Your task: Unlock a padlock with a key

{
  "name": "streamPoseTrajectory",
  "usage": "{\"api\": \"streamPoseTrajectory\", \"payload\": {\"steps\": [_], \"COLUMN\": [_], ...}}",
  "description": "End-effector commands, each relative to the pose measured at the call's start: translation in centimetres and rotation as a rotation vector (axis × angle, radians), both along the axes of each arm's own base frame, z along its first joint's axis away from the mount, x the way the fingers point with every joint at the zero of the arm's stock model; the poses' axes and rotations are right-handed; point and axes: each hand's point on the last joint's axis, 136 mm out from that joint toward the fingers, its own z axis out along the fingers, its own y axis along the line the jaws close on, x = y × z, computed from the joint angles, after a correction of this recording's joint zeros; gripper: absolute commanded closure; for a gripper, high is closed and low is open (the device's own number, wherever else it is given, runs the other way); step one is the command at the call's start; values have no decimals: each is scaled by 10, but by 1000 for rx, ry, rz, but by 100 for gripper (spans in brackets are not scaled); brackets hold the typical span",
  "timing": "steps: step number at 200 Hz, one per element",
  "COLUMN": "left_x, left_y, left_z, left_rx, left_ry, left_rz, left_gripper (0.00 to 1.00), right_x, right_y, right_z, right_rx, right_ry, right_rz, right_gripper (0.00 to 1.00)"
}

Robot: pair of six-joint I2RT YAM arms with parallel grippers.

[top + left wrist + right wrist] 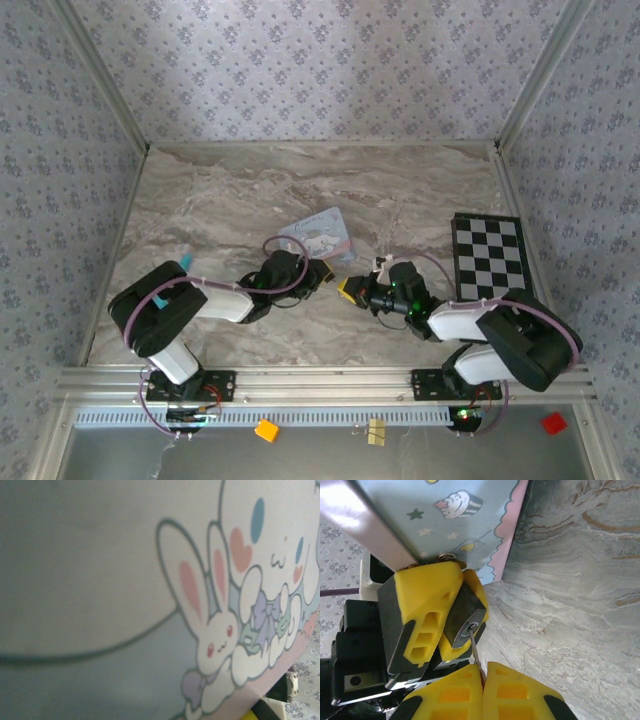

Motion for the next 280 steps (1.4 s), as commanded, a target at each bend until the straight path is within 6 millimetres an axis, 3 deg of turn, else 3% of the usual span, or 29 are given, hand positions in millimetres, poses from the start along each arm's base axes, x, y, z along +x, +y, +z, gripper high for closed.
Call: {"api": "streamPoseTrajectory", "payload": {"steps": [1, 74, 141, 167, 280], "left_x": [-5, -3, 0, 0, -1], "left_y": [1, 3, -1, -1, -2], "left_z": [5, 11, 24, 24, 33], "left_rx": [-36, -72, -123, -124, -143], "left_ry": [30, 17, -3, -1, -12], "left_rz": [-10, 3, 4, 5, -2], "left_gripper": [100, 100, 100, 100, 100], "right_x": [4, 9, 17, 18, 33], "right_y": [5, 1, 12, 14, 9], "right_z": [13, 11, 12, 3, 10], "right_rx": [57, 89, 219, 201, 206], "right_ry": [-34, -17, 2, 14, -28], "right_rz": [4, -14, -24, -25, -47], "right_gripper": [100, 100, 100, 100, 100]}}
